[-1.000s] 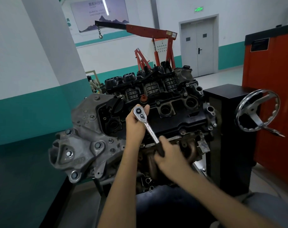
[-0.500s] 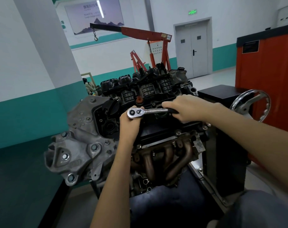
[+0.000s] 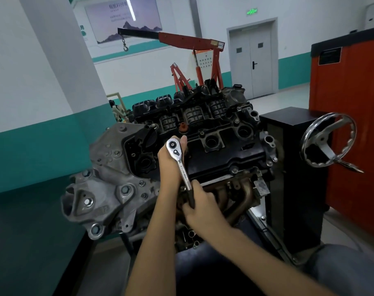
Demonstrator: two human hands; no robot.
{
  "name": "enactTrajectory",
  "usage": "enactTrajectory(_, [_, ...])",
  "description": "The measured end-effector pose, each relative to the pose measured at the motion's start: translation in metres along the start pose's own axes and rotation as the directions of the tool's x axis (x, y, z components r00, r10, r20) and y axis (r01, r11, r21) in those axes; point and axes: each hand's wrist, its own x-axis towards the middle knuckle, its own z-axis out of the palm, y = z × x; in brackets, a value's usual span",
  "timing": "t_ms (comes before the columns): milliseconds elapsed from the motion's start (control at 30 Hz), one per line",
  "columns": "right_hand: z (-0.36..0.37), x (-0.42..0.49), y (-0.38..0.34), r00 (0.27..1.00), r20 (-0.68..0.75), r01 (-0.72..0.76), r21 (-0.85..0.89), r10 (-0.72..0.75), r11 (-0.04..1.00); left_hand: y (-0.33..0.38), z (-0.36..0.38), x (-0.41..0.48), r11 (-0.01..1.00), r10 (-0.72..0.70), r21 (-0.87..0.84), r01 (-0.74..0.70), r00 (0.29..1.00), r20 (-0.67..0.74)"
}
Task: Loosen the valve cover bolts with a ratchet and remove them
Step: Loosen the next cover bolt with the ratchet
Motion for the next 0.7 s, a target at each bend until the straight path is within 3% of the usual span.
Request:
enactTrajectory(133, [-0.1,0.034,0.009,0.966,0.237,0.188,-0.371,-0.104,0.909,-0.001,-0.002,0.002,0.998,0.045,0.035,-0.048,0.994,0.095])
enactTrajectory(267, [-0.158,0.088,-0.014,0.903,0.392,0.42,-0.727,-0.173,0.544,-0.002,-0.003,0.005,1.0,0.013,0.018,-0.015,0.997,0.081])
enactTrajectory(333, [-0.155,0.09,-0.018,0.903,0.37,0.43,-0.762,-0.219,0.485,-0.004,-0.004,0.003,0.999,0.001,-0.037,0.001,0.999,0.049])
enactTrajectory(367, [-0.149,0.083,-0.014,0.916,0.332,0.402,-0.757,-0.227,0.516,-0.004,-0.003,0.0,0.998,0.008,-0.056,-0.006,0.999,0.033])
enactTrajectory(433, [-0.127,0.056,0.003,0.956,0.211,0.293,-0.677,-0.203,0.675,-0.003,0.001,-0.003,0.997,0.04,-0.063,-0.039,0.999,0.013])
enactTrajectory(533, [-0.068,0.013,0.012,0.995,0.065,0.095,-0.344,-0.078,0.934,0.001,0.007,-0.005,0.997,0.025,-0.07,-0.026,0.999,-0.024])
enactTrajectory(633, [-0.007,0.0,0.0,0.999,0.042,0.039,-0.075,-0.036,0.996,0.001,0.007,-0.001,0.993,-0.056,-0.109,0.048,0.996,-0.065])
enactTrajectory(700, [0.003,-0.001,-0.003,0.999,0.028,0.029,-0.035,-0.028,0.999,0.0,0.006,0.0,0.998,-0.059,-0.042,0.056,0.996,-0.063])
